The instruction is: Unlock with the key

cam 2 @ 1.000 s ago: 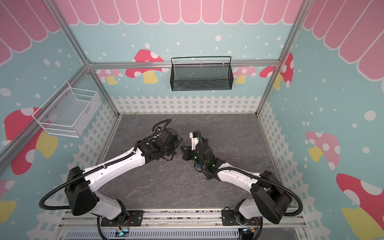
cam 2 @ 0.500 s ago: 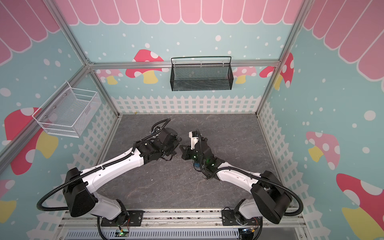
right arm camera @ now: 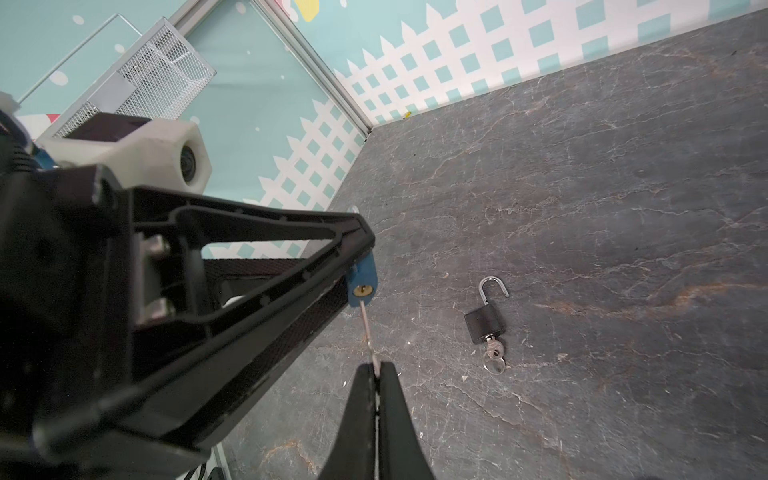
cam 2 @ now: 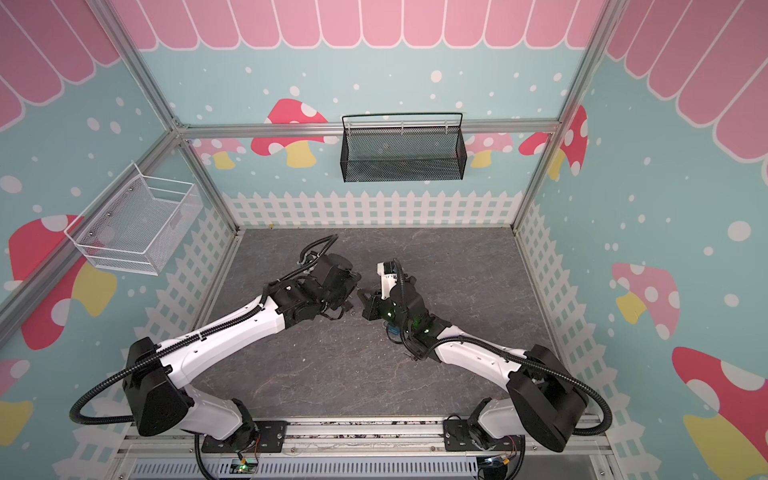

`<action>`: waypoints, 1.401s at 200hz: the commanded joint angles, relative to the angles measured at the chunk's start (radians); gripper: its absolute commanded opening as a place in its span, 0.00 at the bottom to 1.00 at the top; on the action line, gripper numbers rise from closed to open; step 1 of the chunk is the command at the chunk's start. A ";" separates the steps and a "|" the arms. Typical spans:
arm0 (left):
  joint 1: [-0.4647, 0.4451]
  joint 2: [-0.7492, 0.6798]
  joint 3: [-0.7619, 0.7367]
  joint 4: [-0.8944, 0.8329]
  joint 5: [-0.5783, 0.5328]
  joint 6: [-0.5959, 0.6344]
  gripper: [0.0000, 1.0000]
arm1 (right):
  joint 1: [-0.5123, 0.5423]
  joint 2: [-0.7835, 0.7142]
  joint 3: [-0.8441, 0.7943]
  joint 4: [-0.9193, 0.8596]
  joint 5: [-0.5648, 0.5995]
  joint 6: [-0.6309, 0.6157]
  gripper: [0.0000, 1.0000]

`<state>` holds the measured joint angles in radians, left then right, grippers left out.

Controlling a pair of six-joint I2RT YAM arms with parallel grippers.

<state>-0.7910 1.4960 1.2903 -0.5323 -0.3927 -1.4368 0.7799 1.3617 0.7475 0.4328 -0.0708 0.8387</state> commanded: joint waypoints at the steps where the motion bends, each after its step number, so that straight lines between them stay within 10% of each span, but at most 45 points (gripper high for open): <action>1: 0.007 -0.019 -0.011 0.013 -0.011 -0.023 0.00 | 0.005 -0.006 0.023 -0.009 0.014 -0.002 0.00; 280: 0.009 -0.024 -0.006 0.030 0.006 -0.014 0.00 | 0.005 -0.016 0.022 -0.064 0.054 -0.041 0.00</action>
<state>-0.7872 1.4956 1.2865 -0.5175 -0.3702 -1.4361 0.7853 1.3487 0.7567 0.3702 -0.0299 0.8131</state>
